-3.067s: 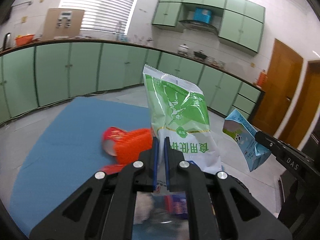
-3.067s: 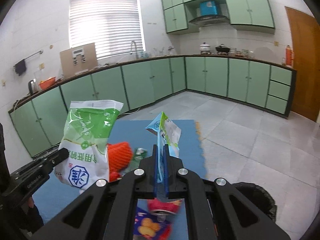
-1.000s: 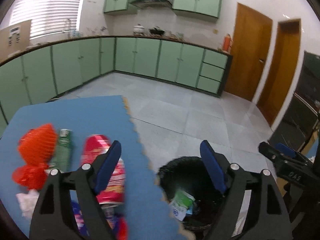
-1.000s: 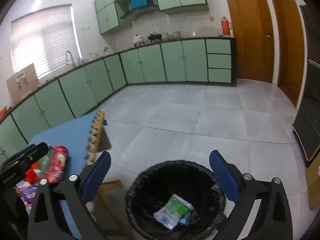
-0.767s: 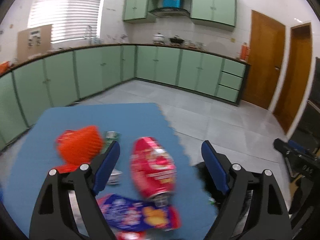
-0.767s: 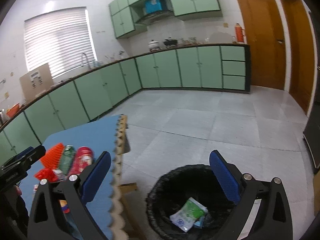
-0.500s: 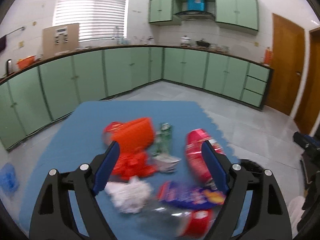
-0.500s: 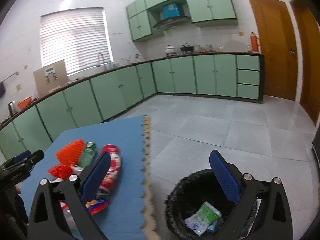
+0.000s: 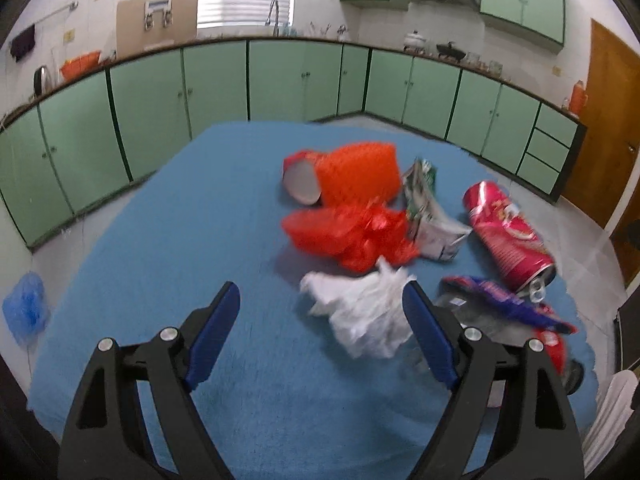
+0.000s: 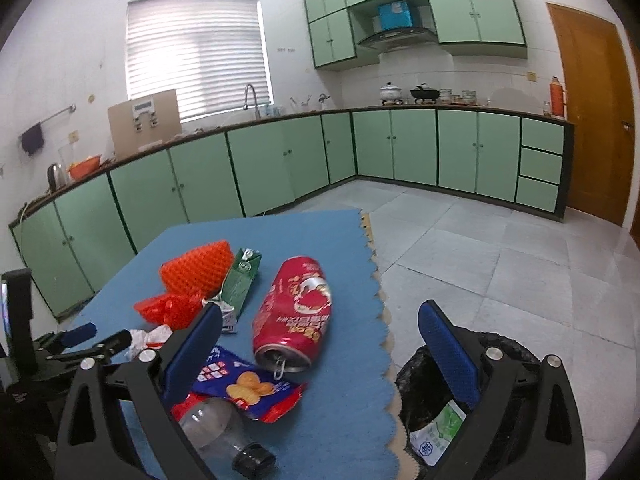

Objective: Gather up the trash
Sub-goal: 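Move both tools back over the trash on the mat, then grasp the white tissue with the left tool while the right tool grasps the red plastic bag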

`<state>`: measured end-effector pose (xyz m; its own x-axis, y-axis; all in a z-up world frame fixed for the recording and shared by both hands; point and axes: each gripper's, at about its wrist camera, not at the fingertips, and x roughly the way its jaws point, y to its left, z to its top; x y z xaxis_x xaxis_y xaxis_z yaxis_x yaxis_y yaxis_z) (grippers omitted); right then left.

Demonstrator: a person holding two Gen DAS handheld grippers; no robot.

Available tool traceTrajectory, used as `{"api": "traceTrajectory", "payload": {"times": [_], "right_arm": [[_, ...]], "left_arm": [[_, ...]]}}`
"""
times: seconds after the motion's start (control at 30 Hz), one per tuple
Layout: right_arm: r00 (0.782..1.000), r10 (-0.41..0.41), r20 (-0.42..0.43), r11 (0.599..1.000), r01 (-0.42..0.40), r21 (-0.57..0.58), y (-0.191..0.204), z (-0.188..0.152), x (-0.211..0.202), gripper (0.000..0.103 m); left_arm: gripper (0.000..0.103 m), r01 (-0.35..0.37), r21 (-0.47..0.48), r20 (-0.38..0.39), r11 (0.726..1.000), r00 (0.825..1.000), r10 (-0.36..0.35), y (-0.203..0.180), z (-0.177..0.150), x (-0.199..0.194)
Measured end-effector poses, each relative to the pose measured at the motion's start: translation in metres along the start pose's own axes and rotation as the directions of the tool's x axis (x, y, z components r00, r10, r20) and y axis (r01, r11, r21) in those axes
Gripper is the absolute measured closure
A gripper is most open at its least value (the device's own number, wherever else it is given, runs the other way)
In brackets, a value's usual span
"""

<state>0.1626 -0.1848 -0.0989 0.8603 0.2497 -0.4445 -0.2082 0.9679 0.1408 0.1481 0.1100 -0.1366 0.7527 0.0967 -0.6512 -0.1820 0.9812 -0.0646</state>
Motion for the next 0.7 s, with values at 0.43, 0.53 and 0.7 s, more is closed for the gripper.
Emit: {"api": "traceTrajectory", "payload": {"times": [0.43,0.53,0.7], "right_arm": [[1.0,-0.007,-0.029,0.999,0.005,-0.044,0.014,0.0,0.012,0.009],[0.999,-0.006,-0.034,0.999,0.005,-0.049,0.017,0.0,0.014,0.01],[0.999,0.007,-0.034,0.998,-0.009,-0.059,0.022,0.001,0.014,0.012]], "left_arm": [[0.054,0.105,-0.027,-0.073,0.994,0.992,-0.107,0.001,-0.01,0.034],[0.077,0.142,-0.024,-0.066,0.99,0.988,-0.143,-0.006,-0.01,0.032],[0.085,0.157,-0.038,-0.044,0.987,0.986,-0.158,-0.006,-0.012,0.023]]}}
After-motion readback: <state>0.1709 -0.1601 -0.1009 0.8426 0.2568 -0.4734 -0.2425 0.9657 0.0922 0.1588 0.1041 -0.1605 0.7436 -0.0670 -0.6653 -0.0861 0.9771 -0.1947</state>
